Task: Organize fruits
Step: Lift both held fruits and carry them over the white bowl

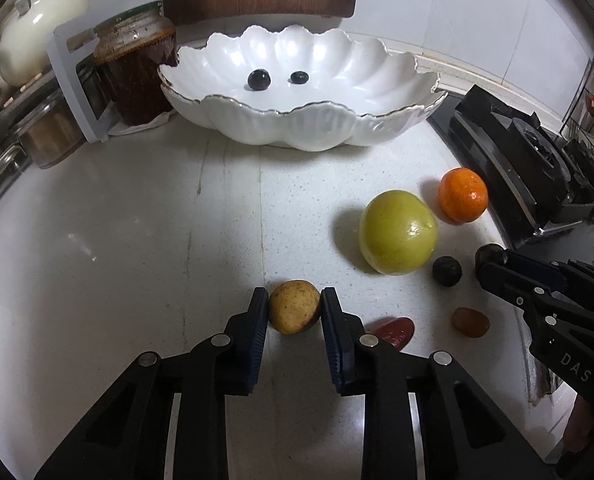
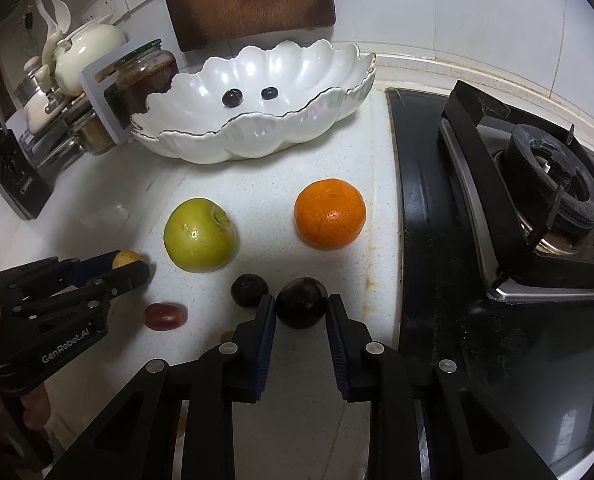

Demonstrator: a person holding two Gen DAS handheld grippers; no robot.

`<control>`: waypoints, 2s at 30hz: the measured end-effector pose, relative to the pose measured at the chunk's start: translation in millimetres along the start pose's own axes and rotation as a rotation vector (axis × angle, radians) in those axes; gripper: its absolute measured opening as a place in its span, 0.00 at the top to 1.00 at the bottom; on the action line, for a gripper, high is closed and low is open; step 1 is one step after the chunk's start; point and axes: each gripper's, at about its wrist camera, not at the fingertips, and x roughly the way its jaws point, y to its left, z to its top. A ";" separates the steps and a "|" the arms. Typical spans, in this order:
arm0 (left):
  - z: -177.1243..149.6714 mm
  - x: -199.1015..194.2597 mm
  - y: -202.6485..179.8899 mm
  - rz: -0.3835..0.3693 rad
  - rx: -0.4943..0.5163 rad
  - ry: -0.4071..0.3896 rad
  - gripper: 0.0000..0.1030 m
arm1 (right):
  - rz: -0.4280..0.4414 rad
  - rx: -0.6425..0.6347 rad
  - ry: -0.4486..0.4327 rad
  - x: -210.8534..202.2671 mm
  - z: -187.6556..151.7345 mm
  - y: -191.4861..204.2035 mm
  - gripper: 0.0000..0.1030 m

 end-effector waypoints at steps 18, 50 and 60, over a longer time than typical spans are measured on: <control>2.2 -53.7 -8.9 0.010 -0.024 -0.112 0.74 | 0.041 -0.017 -0.110 -40.9 9.8 6.8 0.74; 48.3 -131.0 -16.5 0.060 -0.024 -0.372 0.74 | 0.073 -0.074 -0.363 -110.3 57.3 15.2 0.73; 74.1 -131.3 -16.5 0.100 0.009 -0.412 0.74 | 0.085 -0.068 -0.388 -100.3 93.2 16.0 0.73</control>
